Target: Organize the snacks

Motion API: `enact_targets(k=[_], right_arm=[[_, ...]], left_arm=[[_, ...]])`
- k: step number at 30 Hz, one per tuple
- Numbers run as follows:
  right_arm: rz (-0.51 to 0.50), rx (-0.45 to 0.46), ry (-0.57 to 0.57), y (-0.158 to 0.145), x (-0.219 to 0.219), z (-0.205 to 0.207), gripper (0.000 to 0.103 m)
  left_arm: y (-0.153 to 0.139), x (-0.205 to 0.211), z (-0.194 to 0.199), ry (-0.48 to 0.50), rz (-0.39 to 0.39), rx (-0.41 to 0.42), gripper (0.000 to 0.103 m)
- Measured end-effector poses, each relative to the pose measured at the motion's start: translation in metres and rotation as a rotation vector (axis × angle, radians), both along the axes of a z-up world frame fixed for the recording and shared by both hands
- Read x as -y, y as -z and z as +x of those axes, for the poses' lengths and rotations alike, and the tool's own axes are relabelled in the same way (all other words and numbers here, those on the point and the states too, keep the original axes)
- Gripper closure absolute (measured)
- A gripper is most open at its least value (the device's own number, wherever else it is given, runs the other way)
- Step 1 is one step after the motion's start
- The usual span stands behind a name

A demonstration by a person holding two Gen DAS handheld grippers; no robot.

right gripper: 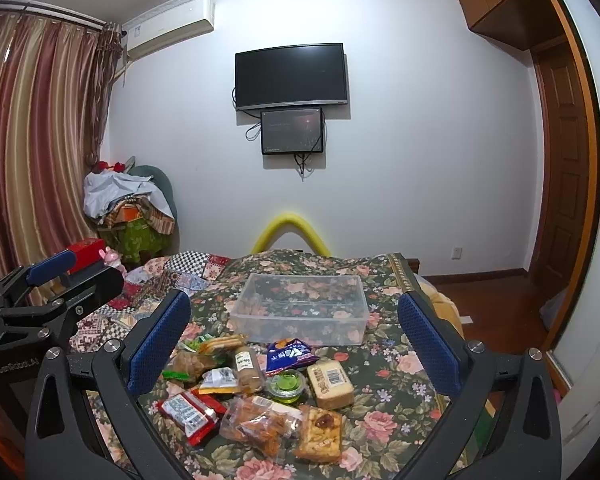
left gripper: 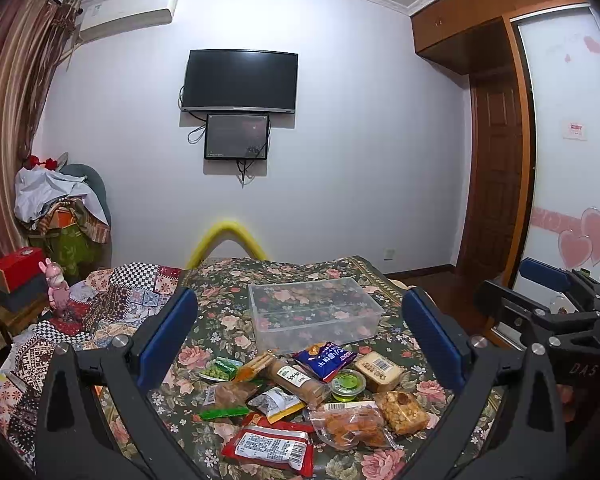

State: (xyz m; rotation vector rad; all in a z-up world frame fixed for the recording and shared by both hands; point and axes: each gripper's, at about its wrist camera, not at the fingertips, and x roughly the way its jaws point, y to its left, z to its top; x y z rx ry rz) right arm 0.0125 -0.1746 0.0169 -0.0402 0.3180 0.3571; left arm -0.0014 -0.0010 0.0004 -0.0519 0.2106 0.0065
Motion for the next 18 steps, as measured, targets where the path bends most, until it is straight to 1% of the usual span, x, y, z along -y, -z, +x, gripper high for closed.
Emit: enact_targets(k=[18], right_arm=[[0.005,0.005,0.004,-0.0027,0.002,0.0,0.0]], left_arm=[[-0.001,-0.0002,0.0007,0.001,0.003,0.0,0.0]])
